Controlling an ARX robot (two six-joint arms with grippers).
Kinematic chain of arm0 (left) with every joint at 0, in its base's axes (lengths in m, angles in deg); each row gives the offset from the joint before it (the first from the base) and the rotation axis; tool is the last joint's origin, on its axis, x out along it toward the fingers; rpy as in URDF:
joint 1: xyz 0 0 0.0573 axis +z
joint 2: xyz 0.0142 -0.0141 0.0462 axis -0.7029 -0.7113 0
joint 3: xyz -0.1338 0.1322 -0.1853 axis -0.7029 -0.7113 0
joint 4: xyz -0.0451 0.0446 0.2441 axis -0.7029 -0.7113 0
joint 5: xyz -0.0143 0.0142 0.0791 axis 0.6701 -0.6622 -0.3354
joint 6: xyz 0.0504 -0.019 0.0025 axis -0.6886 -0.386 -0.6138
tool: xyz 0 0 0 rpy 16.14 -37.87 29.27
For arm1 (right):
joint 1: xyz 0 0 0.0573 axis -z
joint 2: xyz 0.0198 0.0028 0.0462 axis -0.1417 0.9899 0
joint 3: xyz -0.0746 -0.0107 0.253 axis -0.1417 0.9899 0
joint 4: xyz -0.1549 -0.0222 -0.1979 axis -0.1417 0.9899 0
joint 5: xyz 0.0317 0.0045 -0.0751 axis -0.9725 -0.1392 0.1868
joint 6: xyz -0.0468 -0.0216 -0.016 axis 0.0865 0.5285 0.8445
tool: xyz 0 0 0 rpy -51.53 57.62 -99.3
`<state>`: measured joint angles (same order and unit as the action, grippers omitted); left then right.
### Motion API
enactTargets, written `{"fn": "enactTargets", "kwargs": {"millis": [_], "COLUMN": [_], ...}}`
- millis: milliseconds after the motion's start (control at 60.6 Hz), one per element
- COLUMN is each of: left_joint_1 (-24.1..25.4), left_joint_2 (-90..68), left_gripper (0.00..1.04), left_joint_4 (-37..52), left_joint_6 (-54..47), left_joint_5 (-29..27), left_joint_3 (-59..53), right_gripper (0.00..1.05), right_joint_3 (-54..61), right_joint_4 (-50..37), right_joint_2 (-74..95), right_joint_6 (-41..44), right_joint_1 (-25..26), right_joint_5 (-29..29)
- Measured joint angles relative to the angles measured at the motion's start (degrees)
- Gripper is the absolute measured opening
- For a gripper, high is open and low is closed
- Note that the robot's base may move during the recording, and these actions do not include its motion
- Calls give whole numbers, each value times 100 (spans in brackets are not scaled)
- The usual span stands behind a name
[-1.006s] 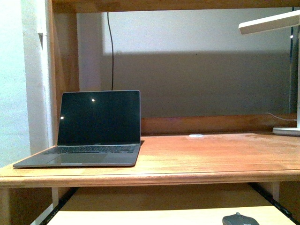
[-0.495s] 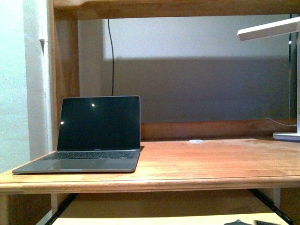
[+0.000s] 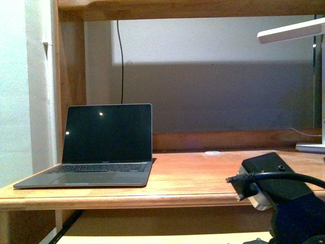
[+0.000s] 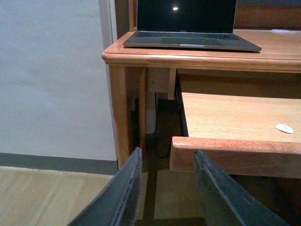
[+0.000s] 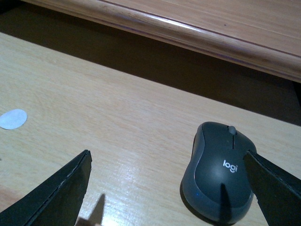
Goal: Place mouse
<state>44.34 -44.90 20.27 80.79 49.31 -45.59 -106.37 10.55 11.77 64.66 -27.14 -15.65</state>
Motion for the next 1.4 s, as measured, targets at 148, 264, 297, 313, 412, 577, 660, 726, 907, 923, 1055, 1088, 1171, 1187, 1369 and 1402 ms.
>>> {"fn": "enactTargets", "kwargs": {"millis": [148,264,297,313,412,577,660,726,907,923,1055,1088,1171,1187,1369,1402], "left_joint_1": [0,0,0,0,0,0,0,0,0,0,0,0,0,0,0,0], "left_joint_2": [0,0,0,0,0,0,0,0,0,0,0,0,0,0,0,0], "left_gripper": [67,84,90,94,96,97,97,97,97,97,97,97,97,97,97,97], "left_joint_4": [0,0,0,0,0,0,0,0,0,0,0,0,0,0,0,0], "left_joint_6": [0,0,0,0,-2,-2,-2,-2,-2,-2,-2,-2,-2,-2,-2,-2], "left_joint_5": [0,-2,0,0,0,0,0,-2,0,0,0,0,-2,-2,0,0], "left_joint_3": [0,0,0,0,0,0,0,0,0,0,0,0,0,0,0,0], "right_gripper": [97,97,97,97,97,97,97,97,97,97,97,97,97,97,82,77], "right_joint_3": [-337,-507,-542,-573,-708,-835,-898,-962,-1196,-1202,-1364,-1405,-1458,-1462,-1480,-1478], "right_joint_4": [118,122,122,122,125,195,256,341,809,837,1215,1311,1436,1447,1561,1567], "right_joint_2": [428,667,726,780,992,1172,1213,1244,1346,1360,1453,1453,1453,1453,1453,1453], "right_joint_6": [133,289,334,352,448,444,437,417,315,328,133,120,55,28,-260,-295], "right_joint_1": [33,116,149,175,284,415,459,494,608,619,752,772,796,807,896,901], "right_joint_5": [114,256,299,326,472,579,638,645,684,695,651,634,603,590,278,247]}}
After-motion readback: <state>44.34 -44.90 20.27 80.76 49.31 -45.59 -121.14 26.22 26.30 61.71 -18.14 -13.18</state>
